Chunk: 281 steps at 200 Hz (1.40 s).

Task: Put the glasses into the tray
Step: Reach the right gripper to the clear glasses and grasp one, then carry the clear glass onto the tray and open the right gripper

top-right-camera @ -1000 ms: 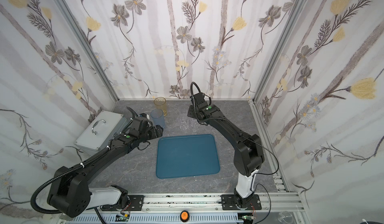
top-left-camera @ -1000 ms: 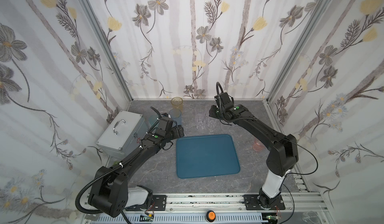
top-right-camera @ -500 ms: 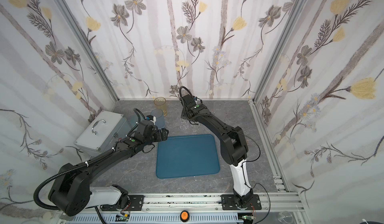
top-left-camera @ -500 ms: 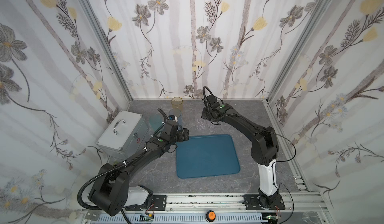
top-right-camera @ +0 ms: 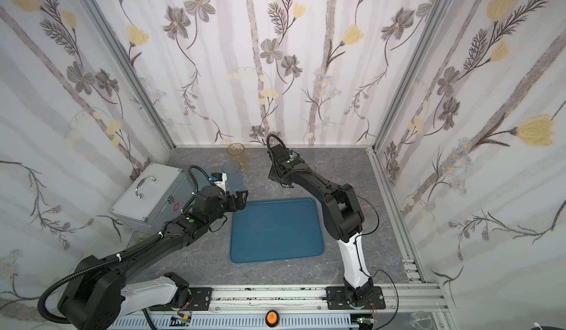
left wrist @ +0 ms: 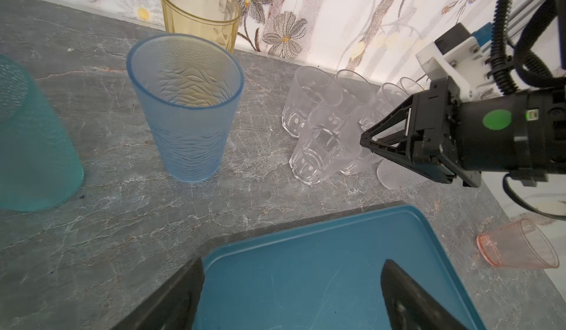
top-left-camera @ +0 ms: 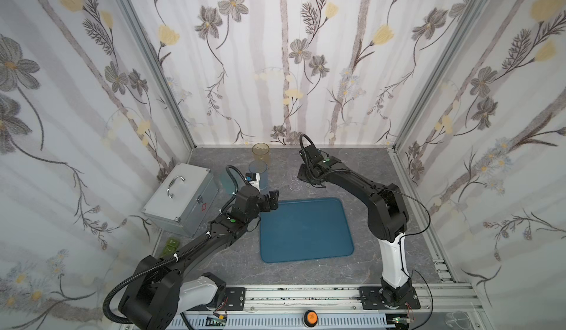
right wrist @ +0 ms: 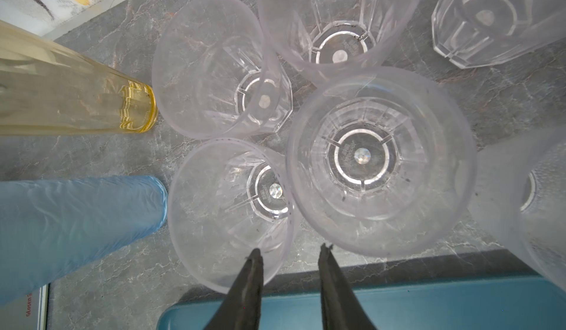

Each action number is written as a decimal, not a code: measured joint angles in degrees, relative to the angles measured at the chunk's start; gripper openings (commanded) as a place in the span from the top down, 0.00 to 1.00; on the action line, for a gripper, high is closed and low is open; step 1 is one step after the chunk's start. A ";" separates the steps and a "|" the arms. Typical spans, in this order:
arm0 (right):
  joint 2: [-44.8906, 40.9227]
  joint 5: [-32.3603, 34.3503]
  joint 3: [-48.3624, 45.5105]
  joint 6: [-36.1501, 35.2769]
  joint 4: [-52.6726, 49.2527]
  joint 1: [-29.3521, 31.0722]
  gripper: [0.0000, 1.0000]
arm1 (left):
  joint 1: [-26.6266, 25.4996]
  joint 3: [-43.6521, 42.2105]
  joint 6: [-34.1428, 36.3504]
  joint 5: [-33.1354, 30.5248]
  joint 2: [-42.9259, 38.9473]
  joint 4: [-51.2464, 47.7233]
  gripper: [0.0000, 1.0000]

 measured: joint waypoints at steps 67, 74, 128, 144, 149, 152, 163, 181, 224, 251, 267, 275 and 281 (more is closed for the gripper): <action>2.45 -2.19 0.57 1.55 0.96 0.07 0.80 | -0.09 -0.92 0.37 -0.35 -0.02 0.50 0.07; 2.54 -2.14 0.59 1.66 1.14 0.04 0.81 | -0.09 -1.03 0.37 -0.42 -0.13 0.50 0.07; 3.15 -1.90 0.90 1.90 1.90 0.04 0.94 | -0.09 -1.46 0.55 -1.55 -1.07 0.63 0.07; 2.78 -1.62 0.90 0.96 1.31 0.33 0.95 | -0.09 -1.62 0.83 -2.69 -2.38 0.61 0.07; 2.45 -1.40 0.87 0.83 0.63 0.48 0.95 | -0.07 -1.62 0.87 -3.21 -2.93 0.61 0.07; 2.01 -1.18 0.81 0.81 0.17 0.66 0.95 | 0.02 -1.62 0.90 -3.43 -3.21 0.59 0.07; 0.22 -0.48 0.24 -0.55 -0.46 1.25 0.95 | 0.57 -1.62 1.03 -4.42 -4.59 0.44 0.07; -4.07 0.83 -0.33 -2.47 -1.79 2.82 0.95 | 3.06 -1.60 0.57 -5.11 -6.60 -0.39 0.08; -6.58 3.37 2.51 -10.25 -9.29 10.27 0.96 | 11.52 2.93 -1.31 -2.64 -6.08 -8.22 0.08; -3.08 3.50 6.36 -13.44 -16.20 15.67 0.96 | 14.73 2.97 -1.99 -0.35 -6.82 -11.54 0.09; -0.52 3.48 10.56 -14.69 -18.62 17.31 0.95 | 15.80 2.69 -2.29 0.00 -7.39 -12.41 0.09; 1.07 3.69 12.87 -15.34 -19.41 17.64 0.95 | 16.02 2.60 -2.43 0.20 -7.54 -12.63 0.09; 2.40 3.91 14.51 -15.61 -19.82 17.81 0.95 | 16.04 2.47 -2.49 0.44 -7.58 -12.70 0.09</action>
